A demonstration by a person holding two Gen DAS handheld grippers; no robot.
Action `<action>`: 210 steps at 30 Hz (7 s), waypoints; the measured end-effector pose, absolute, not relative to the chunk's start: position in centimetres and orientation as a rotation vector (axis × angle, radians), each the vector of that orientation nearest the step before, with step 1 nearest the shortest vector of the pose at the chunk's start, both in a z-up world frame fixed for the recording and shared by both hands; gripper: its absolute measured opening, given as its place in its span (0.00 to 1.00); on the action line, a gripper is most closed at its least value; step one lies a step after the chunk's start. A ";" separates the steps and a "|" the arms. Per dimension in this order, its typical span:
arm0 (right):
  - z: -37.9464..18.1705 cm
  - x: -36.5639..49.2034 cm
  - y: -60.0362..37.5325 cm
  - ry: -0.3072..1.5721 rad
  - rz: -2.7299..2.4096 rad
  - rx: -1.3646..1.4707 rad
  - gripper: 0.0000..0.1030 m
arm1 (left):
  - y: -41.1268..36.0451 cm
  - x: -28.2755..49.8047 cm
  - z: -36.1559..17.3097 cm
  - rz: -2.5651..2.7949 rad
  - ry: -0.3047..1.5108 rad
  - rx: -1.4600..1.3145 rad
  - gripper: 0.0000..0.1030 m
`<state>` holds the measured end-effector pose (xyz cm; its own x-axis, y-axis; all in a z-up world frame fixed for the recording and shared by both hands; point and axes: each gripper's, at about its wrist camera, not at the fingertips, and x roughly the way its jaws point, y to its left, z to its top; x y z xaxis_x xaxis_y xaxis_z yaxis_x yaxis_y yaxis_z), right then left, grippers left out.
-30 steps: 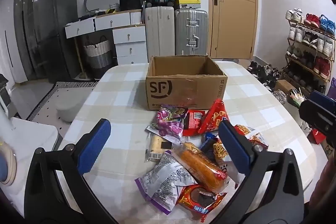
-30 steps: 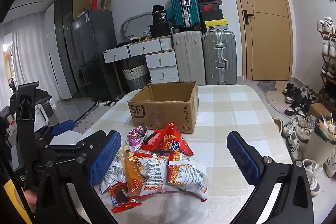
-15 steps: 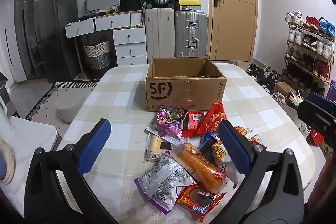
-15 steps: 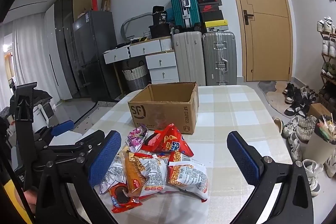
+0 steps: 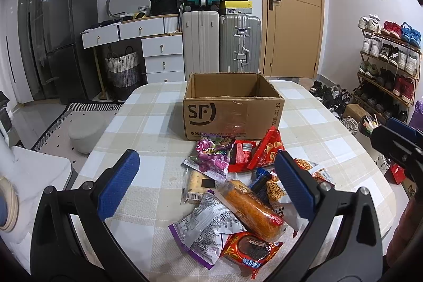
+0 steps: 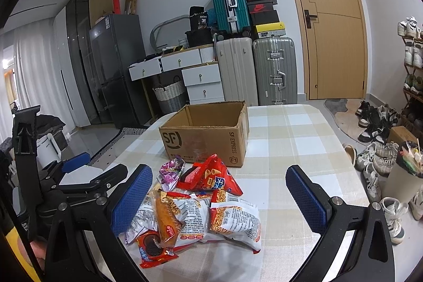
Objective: Organize snacks
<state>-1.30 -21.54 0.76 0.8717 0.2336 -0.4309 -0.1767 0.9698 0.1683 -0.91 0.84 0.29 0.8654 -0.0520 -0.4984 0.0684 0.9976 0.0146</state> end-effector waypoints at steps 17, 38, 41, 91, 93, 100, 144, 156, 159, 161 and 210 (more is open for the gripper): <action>0.8 -1.1 -21.7 0.462 0.221 0.142 1.00 | 0.8 -1.1 0.7 -0.067 0.518 0.032 0.99; 0.8 -1.0 -21.7 0.463 0.220 0.141 1.00 | 0.9 -1.3 0.9 -0.068 0.519 0.026 0.99; 0.7 -1.0 -21.6 0.464 0.221 0.140 1.00 | 0.9 -1.2 0.8 -0.069 0.519 0.027 0.99; -10.8 7.8 -21.7 0.919 0.278 0.047 0.64 | 5.2 2.6 -8.6 -0.176 0.852 0.073 0.99; -10.9 7.9 -22.0 0.925 0.287 0.066 0.61 | 4.8 2.8 -9.1 -0.191 0.863 0.084 0.98; -10.4 7.7 -23.2 0.916 0.288 0.132 0.46 | 3.0 3.5 -10.5 -0.250 0.912 0.117 0.71; -5.1 3.2 -23.9 0.705 0.332 0.268 0.41 | 8.2 1.9 -5.7 -0.332 0.784 -0.169 0.28; -3.6 2.0 -21.6 0.655 0.369 0.269 0.41 | 10.2 1.6 -3.8 -0.295 0.745 -0.253 0.28; -3.0 1.8 -21.1 0.638 0.375 0.295 0.41 | 10.2 1.5 -3.4 -0.294 0.731 -0.251 0.28; -2.8 1.8 -20.5 0.644 0.386 0.301 0.41 | 10.3 1.6 -3.2 -0.288 0.725 -0.247 0.28; 9.4 23.0 -19.6 0.623 0.501 0.379 0.41 | 0.6 25.9 11.7 -0.285 0.724 -0.108 0.29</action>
<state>23.04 -19.60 9.41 0.7008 0.5484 -0.4562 -0.3271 0.8154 0.4776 25.94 0.65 11.71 0.7129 -0.2937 -0.6369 0.2196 0.9559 -0.1949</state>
